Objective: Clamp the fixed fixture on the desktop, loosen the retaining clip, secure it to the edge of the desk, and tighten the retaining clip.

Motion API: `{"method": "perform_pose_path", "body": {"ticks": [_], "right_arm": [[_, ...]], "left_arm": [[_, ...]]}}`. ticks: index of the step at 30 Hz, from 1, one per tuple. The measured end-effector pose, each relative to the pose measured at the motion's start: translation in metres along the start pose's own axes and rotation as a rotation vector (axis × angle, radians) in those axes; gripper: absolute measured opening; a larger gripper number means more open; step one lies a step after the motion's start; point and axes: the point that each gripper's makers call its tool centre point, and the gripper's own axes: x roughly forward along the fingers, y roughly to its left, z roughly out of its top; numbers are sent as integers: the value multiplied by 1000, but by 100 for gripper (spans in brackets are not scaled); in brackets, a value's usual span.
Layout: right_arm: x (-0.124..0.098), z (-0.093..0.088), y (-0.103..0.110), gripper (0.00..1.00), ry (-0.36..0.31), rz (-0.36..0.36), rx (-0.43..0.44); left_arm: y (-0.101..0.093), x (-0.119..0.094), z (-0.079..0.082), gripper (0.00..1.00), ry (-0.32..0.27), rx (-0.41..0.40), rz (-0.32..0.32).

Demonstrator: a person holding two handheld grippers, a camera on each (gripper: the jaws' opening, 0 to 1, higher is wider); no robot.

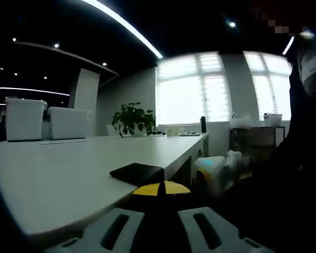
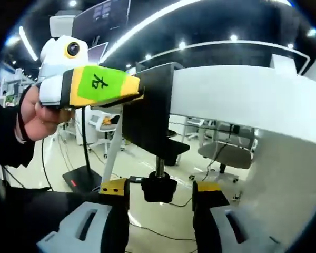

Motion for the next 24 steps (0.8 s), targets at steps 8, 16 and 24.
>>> {"method": "perform_pose_path", "body": {"ticks": [8,16,24], "right_arm": [[2,-8,-12,46,47,-287,22],[6,0,-10,25,32,-318,-27],[7,4,-1,22,21,-100,15]], "left_arm": [[0,0,0,2,-5,-7,4],[-4,-1,3,2,-9,-3,3],[-4,-2,6,2,-7,0,0]]}}
